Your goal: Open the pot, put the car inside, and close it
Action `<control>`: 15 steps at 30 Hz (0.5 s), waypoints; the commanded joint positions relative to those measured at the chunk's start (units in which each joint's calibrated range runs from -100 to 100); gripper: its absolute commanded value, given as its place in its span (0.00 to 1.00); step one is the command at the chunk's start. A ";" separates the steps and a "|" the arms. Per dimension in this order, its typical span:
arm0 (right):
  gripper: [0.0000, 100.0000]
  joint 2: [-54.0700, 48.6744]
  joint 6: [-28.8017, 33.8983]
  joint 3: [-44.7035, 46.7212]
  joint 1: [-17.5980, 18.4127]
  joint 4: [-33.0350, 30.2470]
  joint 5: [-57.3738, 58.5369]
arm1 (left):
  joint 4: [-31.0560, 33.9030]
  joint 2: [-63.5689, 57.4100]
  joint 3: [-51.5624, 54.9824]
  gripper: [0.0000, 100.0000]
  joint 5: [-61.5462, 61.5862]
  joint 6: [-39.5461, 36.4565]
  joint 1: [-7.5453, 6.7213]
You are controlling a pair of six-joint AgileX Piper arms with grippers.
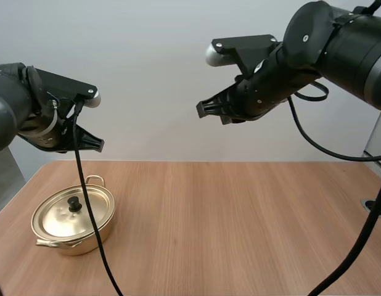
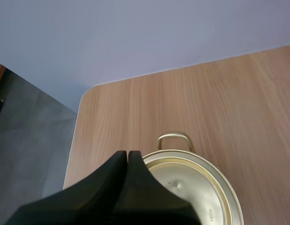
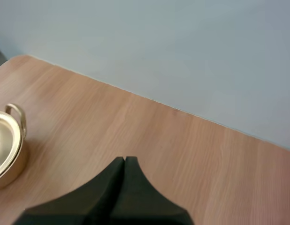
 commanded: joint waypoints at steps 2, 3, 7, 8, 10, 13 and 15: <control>0.00 -0.27 3.74 2.66 -4.16 0.15 -2.33 | -0.05 -2.31 -0.04 0.01 -1.89 -0.02 0.03; 0.00 -0.63 3.74 4.26 -4.83 0.15 -3.62 | -0.05 -3.07 -0.04 0.00 -3.36 -0.02 0.03; 0.00 -1.41 3.74 12.96 -5.89 -0.42 -10.77 | -0.05 -6.04 -0.04 0.00 -13.72 -0.02 -0.83; 0.00 -1.53 3.74 15.98 -5.89 -0.45 -13.57 | -0.05 -6.57 -0.04 0.00 -15.73 -0.02 -1.43; 0.00 -1.53 3.74 22.21 -5.89 -0.49 -19.30 | -0.05 -7.41 -0.04 0.00 -17.58 -1.03 -2.55; 0.00 -1.41 3.74 30.88 -5.89 -0.49 -31.95 | 0.17 -8.30 0.24 0.00 -18.36 -5.90 -4.38; 0.00 -1.41 3.74 36.00 -5.89 -0.38 -42.56 | 0.64 -8.69 1.08 0.00 -19.04 -9.94 -5.49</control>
